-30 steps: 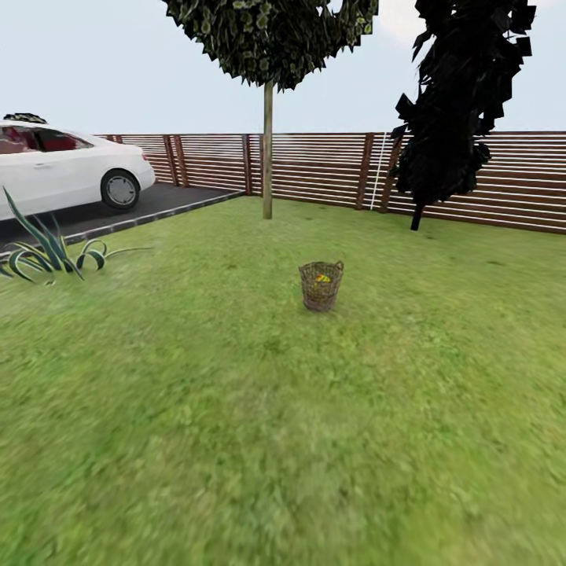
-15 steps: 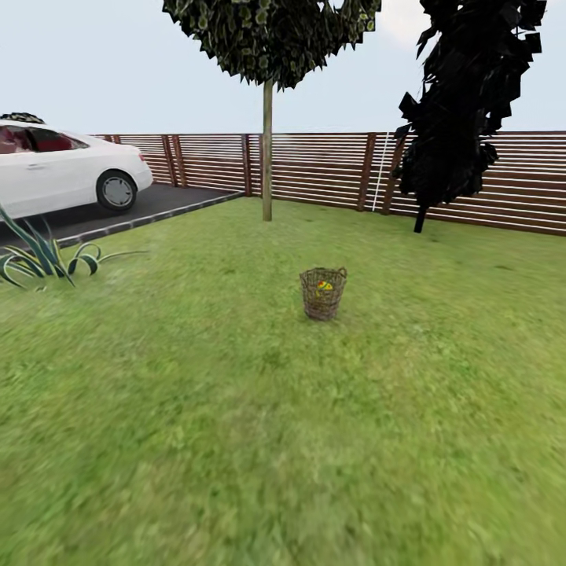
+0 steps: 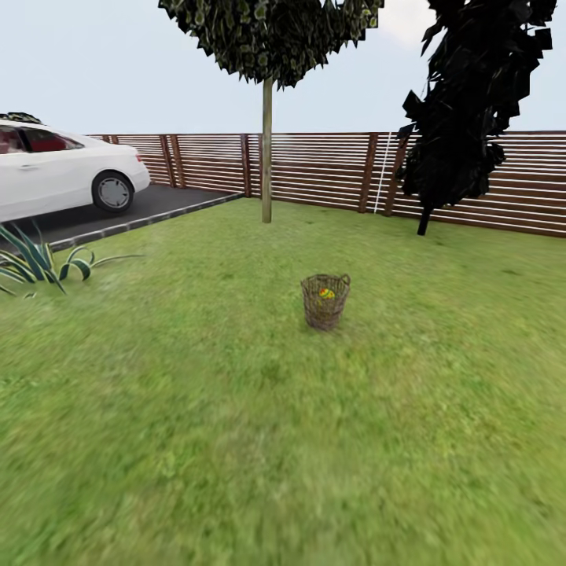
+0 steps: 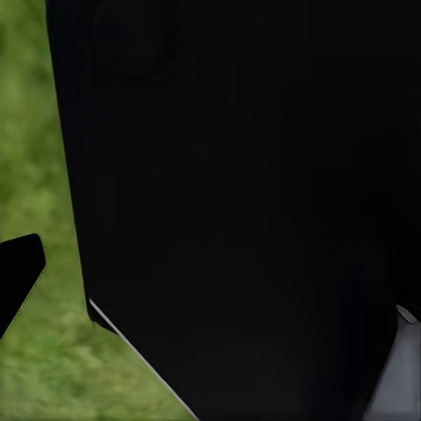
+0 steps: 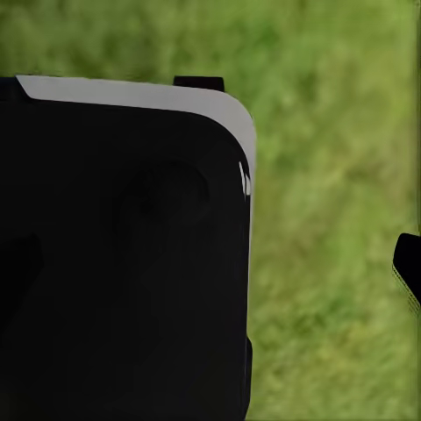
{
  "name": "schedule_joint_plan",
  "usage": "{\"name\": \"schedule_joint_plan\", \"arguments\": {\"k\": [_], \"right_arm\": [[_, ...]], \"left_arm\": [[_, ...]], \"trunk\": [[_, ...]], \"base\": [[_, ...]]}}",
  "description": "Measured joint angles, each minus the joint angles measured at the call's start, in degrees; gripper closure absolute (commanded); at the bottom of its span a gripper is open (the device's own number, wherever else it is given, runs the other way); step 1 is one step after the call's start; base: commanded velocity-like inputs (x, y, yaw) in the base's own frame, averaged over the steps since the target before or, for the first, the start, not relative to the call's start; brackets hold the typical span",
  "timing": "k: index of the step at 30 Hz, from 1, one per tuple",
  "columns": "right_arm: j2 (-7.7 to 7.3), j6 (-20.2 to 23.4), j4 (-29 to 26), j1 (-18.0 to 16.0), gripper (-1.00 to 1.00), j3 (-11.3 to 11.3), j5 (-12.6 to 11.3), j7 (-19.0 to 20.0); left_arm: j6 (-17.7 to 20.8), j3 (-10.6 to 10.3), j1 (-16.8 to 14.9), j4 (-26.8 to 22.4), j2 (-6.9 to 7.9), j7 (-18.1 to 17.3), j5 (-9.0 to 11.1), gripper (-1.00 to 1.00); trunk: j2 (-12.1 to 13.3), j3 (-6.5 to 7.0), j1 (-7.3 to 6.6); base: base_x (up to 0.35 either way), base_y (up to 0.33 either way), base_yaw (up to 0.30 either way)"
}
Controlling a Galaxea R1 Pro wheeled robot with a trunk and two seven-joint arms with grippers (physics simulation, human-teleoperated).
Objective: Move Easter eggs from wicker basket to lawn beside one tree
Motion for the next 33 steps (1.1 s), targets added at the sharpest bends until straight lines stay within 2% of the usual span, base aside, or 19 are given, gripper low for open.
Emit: {"name": "schedule_joint_plan", "arguments": {"k": [33], "right_arm": [[0.0, 0.0, 0.0, 0.0, -1.0, 0.0, 0.0, 0.0]], "left_arm": [[0.0, 0.0, 0.0, 0.0, -0.02, 0.0, 0.0, -1.0]], "trunk": [[0.0, 0.0, 0.0]], "base": [[0.335, 0.0, 0.0]]}}
